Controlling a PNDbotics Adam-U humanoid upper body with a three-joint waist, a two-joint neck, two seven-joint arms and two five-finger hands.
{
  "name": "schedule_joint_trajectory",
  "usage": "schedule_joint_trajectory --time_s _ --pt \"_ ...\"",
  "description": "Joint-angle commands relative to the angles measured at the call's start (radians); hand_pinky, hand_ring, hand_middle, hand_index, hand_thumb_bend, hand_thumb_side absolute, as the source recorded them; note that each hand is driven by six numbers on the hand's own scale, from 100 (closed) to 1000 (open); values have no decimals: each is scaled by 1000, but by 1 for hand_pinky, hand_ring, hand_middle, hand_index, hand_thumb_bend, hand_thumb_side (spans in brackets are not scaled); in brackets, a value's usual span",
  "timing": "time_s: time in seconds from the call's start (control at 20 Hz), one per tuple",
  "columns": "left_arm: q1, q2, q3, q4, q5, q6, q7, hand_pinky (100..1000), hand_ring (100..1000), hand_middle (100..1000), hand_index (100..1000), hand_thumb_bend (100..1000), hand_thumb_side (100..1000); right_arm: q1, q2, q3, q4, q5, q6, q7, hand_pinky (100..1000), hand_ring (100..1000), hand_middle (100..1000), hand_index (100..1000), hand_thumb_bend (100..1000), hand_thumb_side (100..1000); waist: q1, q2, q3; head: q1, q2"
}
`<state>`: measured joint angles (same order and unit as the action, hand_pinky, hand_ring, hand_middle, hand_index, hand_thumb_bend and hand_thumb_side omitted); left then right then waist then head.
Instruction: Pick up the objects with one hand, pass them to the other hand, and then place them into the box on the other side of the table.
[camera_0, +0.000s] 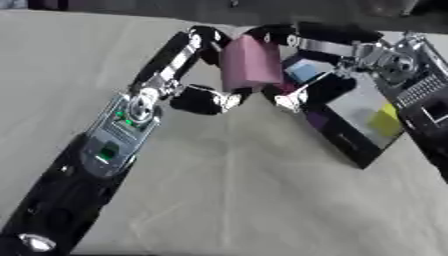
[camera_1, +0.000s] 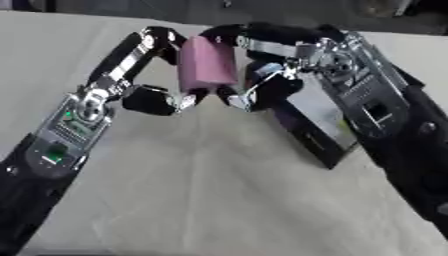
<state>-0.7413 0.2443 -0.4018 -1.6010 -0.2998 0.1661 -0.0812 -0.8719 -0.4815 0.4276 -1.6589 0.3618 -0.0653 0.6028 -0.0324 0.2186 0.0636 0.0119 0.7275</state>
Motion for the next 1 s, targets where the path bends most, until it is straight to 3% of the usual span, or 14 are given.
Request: schedule_joint_trajectory --time_s 0.05,0.15,0.25,0.4,0.55,1.0 --pt "-39 -10 10 -30 69 5 10 681 564 607 515 100 228 -7 -10 18 -16 23 -9 -7 994 950 1000 1000 169 168 -13 0 1 -2 -6" --pt "-40 -8 7 -32 96 0 9 681 564 607 516 100 228 -6 -10 18 -14 27 -6 -18 990 944 994 1000 159 166 -13 0 1 -3 -6" --pt "-40 -6 4 -32 106 -4 5 682 566 609 519 100 228 -5 -9 18 -12 21 3 -31 976 923 931 970 100 170 -13 0 1 -2 -6" --pt "-40 -3 0 -30 96 -8 -7 683 568 611 524 100 222 -2 -8 17 -9 -14 35 -61 962 897 840 881 100 175 -12 -1 1 -1 -5" --pt "-39 0 -1 -28 74 -8 -14 684 570 612 527 100 219 -1 -12 17 -14 -56 69 -90 941 863 791 834 100 100 -11 -2 0 -1 -6" --pt "-32 10 -1 -31 20 -6 -25 694 579 625 535 100 256 2 -25 12 -38 -137 142 -159 875 717 635 685 100 100 -10 -3 -1 -2 -8"
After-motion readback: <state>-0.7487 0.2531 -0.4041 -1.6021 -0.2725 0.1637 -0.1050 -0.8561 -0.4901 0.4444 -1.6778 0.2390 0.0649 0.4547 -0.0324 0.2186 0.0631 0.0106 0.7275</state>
